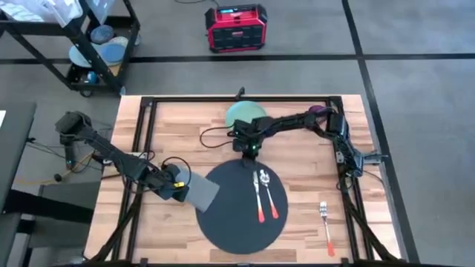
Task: Set table place
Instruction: Adjust the dark gray placemat on the table
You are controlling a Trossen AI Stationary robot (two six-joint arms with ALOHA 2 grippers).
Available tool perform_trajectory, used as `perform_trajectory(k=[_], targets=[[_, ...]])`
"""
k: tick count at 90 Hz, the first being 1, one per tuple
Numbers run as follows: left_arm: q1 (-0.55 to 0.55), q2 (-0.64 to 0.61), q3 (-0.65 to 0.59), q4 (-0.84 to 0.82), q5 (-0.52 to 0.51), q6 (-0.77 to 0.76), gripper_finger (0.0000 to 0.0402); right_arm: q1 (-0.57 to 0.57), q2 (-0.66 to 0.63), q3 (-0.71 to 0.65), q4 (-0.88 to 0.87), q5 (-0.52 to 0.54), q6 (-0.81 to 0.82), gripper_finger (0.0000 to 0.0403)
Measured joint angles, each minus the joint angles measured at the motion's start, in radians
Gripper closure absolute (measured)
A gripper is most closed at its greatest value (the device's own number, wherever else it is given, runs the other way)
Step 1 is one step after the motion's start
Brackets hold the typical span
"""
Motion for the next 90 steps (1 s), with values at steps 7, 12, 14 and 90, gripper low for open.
perform_trajectory(k=[7, 12, 14, 90], targets=[[0.000, 0.000, 0.000, 0.000, 0.000, 0.000, 0.0401, -0.018, 0.000, 0.000, -0.001, 0.001, -0.003, 0.0403], [0.000, 0.000, 0.000, 0.000, 0.000, 0.001, 0.0401, -0.032, 0.001, 0.000, -0.003, 0.001, -0.002, 0.0403], [0.000, 0.000, 0.000, -0.001, 0.000, 0.003, 0.0401, -0.038, 0.001, -0.001, -0.004, -0.001, -0.002, 0.0403], [-0.150, -0.006, 0.015, 0.061, -0.002, -0.016, 0.0401, -0.126, 0.001, -0.001, -0.052, 0.003, -0.036, 0.0403]])
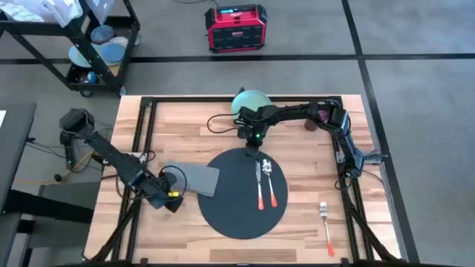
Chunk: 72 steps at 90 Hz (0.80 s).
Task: Set table place
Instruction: Adjust the dark gray placemat on the table, then move the gray napkin to the left of the dark gray placemat
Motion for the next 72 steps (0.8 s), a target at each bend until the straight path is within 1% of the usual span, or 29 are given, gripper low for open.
perform_trajectory(k=[9, 14, 20, 33, 38, 42, 48, 56, 64, 72], targets=[[0.013, -0.013, 0.073, 0.058, -0.172, 0.143, 0.0401, 0.002, 0.000, 0.003, 0.006, -0.004, 0.001, 0.0403], [0.036, -0.013, 0.113, 0.039, -0.269, 0.210, 0.0401, 0.005, 0.000, 0.009, 0.003, -0.004, 0.003, 0.0403], [0.078, -0.012, 0.143, -0.023, -0.329, 0.262, 0.0401, 0.006, 0.002, 0.019, -0.003, -0.004, 0.007, 0.0403], [0.205, 0.021, 0.148, -0.240, -0.301, 0.267, 0.0401, 0.016, 0.004, 0.071, -0.048, 0.016, 0.009, 0.0403], [0.250, 0.041, 0.148, -0.284, -0.302, 0.266, 0.0401, 0.019, -0.004, 0.097, -0.082, 0.045, -0.012, 0.0403], [0.283, 0.059, 0.146, -0.285, -0.304, 0.284, 0.0401, 0.018, -0.008, 0.122, -0.097, 0.058, -0.020, 0.0403], [0.325, 0.099, 0.129, -0.219, -0.299, 0.334, 0.0401, 0.014, -0.019, 0.158, -0.126, 0.063, -0.023, 0.0403], [0.358, 0.156, 0.119, -0.082, -0.272, 0.417, 0.0401, 0.010, -0.024, 0.183, -0.159, 0.053, -0.023, 0.0403], [0.372, 0.218, 0.119, 0.064, -0.247, 0.484, 0.0401, 0.020, -0.024, 0.189, -0.194, 0.043, -0.022, 0.0403], [0.373, 0.286, 0.120, 0.190, -0.242, 0.518, 0.0401, 0.045, -0.025, 0.190, -0.206, 0.037, -0.023, 0.0403]])
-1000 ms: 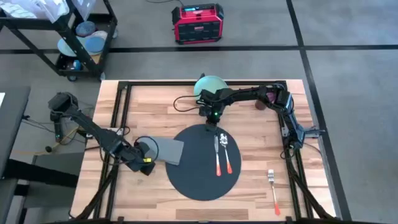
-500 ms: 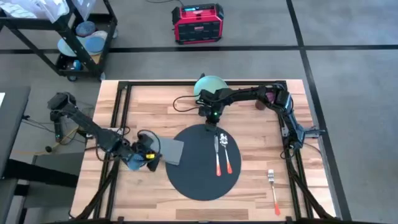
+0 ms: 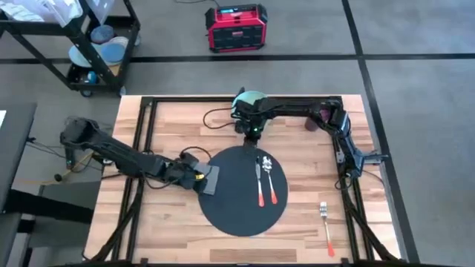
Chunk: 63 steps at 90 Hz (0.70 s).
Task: Set table place
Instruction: Move the gray napkin to the left of the dark gray placemat
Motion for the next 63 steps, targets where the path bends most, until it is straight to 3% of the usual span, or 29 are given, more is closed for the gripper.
perform_trajectory(k=[28, 63], targets=[[0.000, 0.178, 0.000, 0.181, 0.088, -0.009, 0.0401, 0.114, -0.002, 0.001, 0.040, -0.015, 0.001, 0.0403], [0.000, 0.138, 0.000, 0.190, 0.110, 0.002, 0.0401, 0.127, -0.003, -0.172, 0.269, -0.004, 0.075, 0.0403]])
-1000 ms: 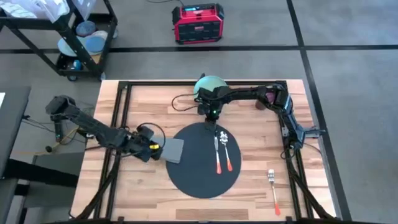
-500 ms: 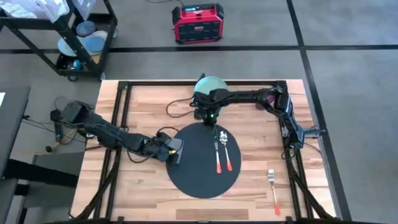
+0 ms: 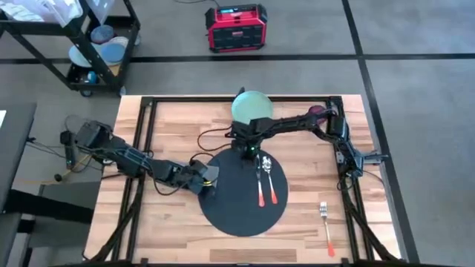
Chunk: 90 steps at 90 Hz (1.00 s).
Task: Set table place
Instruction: Move the gray napkin to the left of the dark gray placemat
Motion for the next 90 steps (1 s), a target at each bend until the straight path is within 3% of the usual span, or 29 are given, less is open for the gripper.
perform_trajectory(k=[26, 37, 46, 62, 76, 90], targets=[[-0.001, -0.002, 0.000, -0.003, 0.054, 0.021, 0.0402, -0.041, -0.002, -0.019, 0.011, -0.004, 0.014, 0.0403], [-0.017, -0.003, 0.000, -0.032, 0.166, 0.026, 0.0401, -0.044, -0.002, -0.019, 0.011, -0.002, 0.019, 0.0403], [-0.061, -0.003, 0.001, -0.094, 0.237, 0.004, 0.0401, -0.044, -0.002, -0.019, 0.010, -0.001, 0.019, 0.0403], [-0.205, -0.005, 0.003, -0.154, 0.264, -0.108, 0.0401, -0.042, -0.002, -0.019, 0.010, 0.001, 0.015, 0.0403], [-0.301, -0.014, 0.004, -0.158, 0.204, -0.323, 0.0401, -0.045, -0.002, -0.019, 0.007, 0.002, 0.007, 0.0403], [-0.299, -0.087, 0.052, -0.244, 0.025, -0.306, 0.0401, -0.049, -0.002, -0.019, 0.008, 0.007, 0.005, 0.0403]])
